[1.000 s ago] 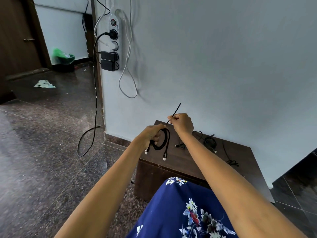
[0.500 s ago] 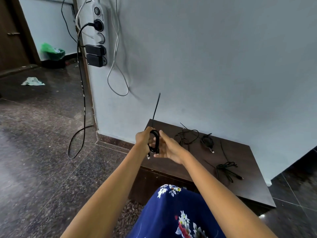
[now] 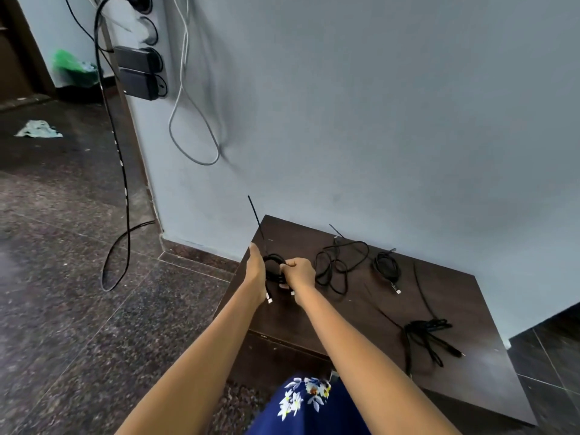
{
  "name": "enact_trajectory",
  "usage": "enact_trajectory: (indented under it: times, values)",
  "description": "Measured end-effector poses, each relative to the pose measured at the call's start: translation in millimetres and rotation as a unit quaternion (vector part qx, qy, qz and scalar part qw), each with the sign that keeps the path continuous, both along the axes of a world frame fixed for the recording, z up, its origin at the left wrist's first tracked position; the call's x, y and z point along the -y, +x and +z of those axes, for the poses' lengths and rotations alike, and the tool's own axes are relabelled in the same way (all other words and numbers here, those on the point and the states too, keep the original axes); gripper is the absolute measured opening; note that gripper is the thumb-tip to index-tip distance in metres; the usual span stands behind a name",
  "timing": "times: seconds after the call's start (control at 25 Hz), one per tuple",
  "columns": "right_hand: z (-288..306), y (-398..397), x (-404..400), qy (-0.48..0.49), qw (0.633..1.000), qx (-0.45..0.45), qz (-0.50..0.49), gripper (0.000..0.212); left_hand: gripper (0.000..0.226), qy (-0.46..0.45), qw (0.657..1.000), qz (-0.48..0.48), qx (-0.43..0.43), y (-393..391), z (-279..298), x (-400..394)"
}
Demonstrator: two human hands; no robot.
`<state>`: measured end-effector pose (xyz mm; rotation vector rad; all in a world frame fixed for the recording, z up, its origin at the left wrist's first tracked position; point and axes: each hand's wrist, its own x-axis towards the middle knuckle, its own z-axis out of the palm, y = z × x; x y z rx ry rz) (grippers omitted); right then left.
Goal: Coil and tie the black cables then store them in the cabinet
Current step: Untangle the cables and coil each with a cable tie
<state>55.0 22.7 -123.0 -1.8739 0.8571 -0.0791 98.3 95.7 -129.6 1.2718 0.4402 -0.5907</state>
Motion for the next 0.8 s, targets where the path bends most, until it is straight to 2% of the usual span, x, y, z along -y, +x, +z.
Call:
enact_trajectory:
  times: [0.12, 0.24, 0.36, 0.44, 0.52, 0.6, 0.68, 0.8]
  values:
    - [-2.2, 8.2, 8.0, -0.090, 0.994, -0.062, 0.025, 0.042, 0.073, 0.041, 0.999, -0.020, 0.021, 6.6, 2.6, 5.4]
    - [5.5, 6.8, 14.4, -0.152, 0.983, -0.077, 0.066, 0.039, 0.065, 0.155, 0.980, -0.081, 0.098, 7.5, 6.3, 9.5]
    - [15.7, 3.3, 29.1, -0.344, 0.932, -0.045, 0.102, 0.023, 0.045, 0.271, 0.927, -0.134, 0.221, 3.8, 10.0, 16.8]
    - [15.3, -2.5, 44.9, -0.396, 0.913, -0.057, 0.082, 0.033, 0.042, 0.322, 0.885, -0.164, 0.294, -4.0, 11.8, 25.0]
    - [9.9, -10.1, 60.9, -0.399, 0.910, -0.109, 0.035, 0.050, 0.042, 0.339, 0.850, -0.189, 0.357, -12.7, 10.1, 35.1]
    - [1.0, -17.0, 73.8, -0.378, 0.910, -0.169, 0.035, 0.055, 0.041, 0.340, 0.828, -0.232, 0.381, -18.3, 7.4, 45.0]
    - [-9.9, -22.7, 83.3, -0.338, 0.917, -0.202, 0.059, 0.040, 0.042, 0.340, 0.820, -0.264, 0.377, -19.0, 5.0, 49.9]
    - [-10.7, -29.9, 92.0, -0.268, 0.948, -0.166, 0.034, 0.018, 0.041, 0.341, 0.824, -0.272, 0.361, -18.5, 9.3, 50.4]
